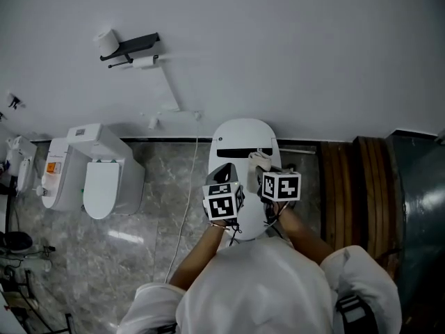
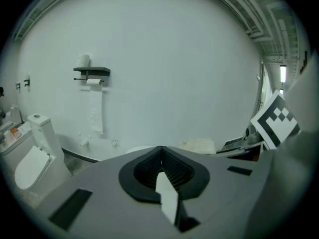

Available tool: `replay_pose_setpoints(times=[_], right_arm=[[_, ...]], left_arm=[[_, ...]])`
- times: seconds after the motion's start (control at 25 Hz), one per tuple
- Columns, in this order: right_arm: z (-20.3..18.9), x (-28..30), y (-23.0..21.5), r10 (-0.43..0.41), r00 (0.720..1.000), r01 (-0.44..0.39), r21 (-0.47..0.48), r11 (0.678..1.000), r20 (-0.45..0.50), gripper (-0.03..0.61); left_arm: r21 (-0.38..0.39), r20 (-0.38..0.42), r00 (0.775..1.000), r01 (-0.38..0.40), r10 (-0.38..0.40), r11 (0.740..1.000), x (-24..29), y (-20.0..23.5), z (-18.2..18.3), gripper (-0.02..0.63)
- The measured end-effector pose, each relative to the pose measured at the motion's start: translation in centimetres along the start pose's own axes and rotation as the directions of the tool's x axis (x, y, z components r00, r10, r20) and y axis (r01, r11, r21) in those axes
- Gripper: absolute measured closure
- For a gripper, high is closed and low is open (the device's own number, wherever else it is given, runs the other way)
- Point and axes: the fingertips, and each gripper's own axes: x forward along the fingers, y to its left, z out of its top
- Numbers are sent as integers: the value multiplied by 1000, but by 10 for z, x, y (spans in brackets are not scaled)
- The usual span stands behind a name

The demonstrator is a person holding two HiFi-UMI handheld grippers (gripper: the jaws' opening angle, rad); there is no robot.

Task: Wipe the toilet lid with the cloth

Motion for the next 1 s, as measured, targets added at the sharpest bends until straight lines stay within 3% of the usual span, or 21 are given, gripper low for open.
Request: replay_pose_setpoints(times=[0.28, 1.0], right_arm=[[4, -1, 7, 17, 1000, -17, -16, 1000, 1, 477], [5, 3, 13, 12, 1000, -12, -24, 1000, 1, 477]], left_arm=[[43, 7, 1000, -10, 10, 999, 3, 2, 6, 600], [6, -8, 999, -35, 35, 999, 2, 14, -2, 601]])
